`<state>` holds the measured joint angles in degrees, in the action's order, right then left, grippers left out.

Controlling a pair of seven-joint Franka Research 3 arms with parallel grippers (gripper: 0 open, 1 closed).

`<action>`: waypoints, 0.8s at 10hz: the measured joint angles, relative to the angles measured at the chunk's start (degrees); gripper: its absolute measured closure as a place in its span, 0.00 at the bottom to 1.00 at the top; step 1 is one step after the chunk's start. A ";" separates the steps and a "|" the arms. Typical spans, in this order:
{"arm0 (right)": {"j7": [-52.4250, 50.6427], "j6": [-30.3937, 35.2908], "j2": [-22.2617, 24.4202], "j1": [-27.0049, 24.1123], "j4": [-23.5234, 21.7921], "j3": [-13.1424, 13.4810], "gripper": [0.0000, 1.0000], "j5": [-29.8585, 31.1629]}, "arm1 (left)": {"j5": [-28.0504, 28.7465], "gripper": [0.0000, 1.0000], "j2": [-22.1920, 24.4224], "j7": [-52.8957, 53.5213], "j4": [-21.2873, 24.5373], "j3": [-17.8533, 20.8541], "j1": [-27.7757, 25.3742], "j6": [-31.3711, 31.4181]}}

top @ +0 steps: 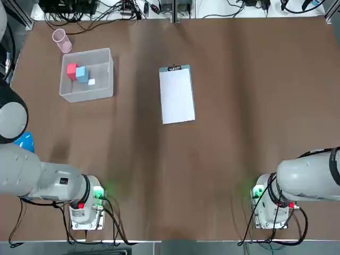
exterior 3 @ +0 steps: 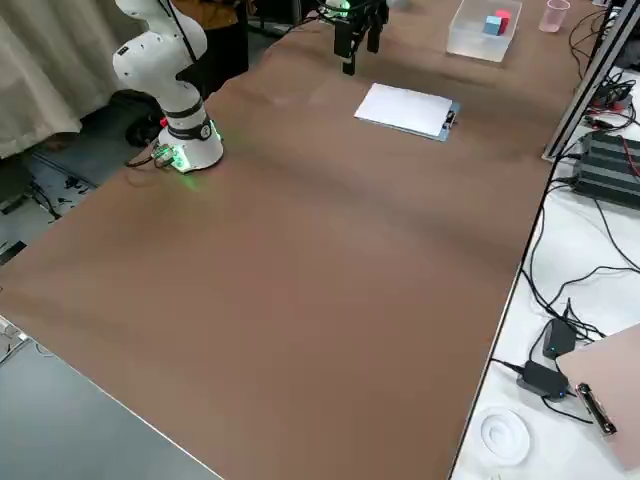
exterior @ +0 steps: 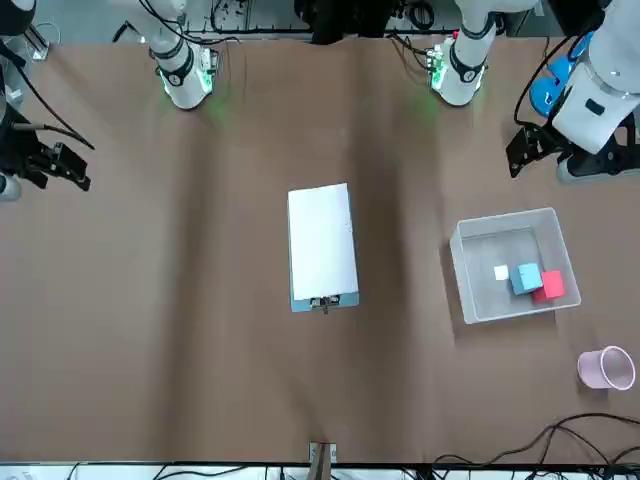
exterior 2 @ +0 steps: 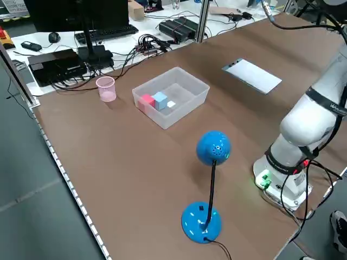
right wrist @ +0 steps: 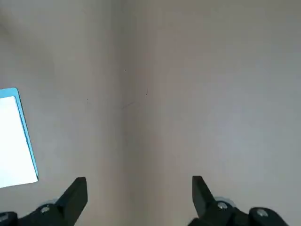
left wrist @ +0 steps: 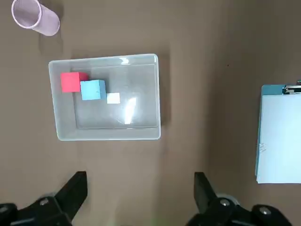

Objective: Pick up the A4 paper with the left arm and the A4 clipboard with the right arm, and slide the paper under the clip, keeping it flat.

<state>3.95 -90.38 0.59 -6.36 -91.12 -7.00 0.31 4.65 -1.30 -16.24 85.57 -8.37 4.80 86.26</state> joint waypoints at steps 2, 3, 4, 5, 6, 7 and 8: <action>0.00 0.00 0.00 0.00 0.00 0.00 0.01 -0.01 | 0.00 0.00 -0.34 0.22 0.02 0.31 -0.35 0.00; 0.00 0.00 0.00 0.00 0.00 0.00 0.01 -0.01 | 0.00 0.00 -0.56 0.28 0.05 0.45 -0.59 0.04; 0.00 0.00 0.00 0.00 0.00 0.00 0.01 -0.01 | 0.00 0.00 -0.84 0.30 0.08 0.49 -0.71 0.33; 0.00 0.00 0.00 0.00 0.00 0.00 0.01 -0.01 | 0.00 0.00 -1.13 0.30 0.11 0.48 -0.71 0.89; 0.00 0.00 0.00 0.00 0.00 0.00 0.01 -0.02 | -0.83 0.00 -1.31 0.30 0.13 0.48 -0.71 1.81; 0.00 0.00 0.00 0.00 0.00 0.00 0.01 -0.02 | -2.48 0.00 -1.32 0.30 0.13 0.47 -0.77 2.49; 0.00 -0.01 0.00 0.00 0.00 0.00 0.01 -0.02 | -4.06 0.00 -1.32 0.30 0.12 0.47 -1.09 2.65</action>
<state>3.95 -90.39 0.59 -6.36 -91.12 -7.00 0.29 0.59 -2.62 -15.94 85.69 -7.89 3.72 88.92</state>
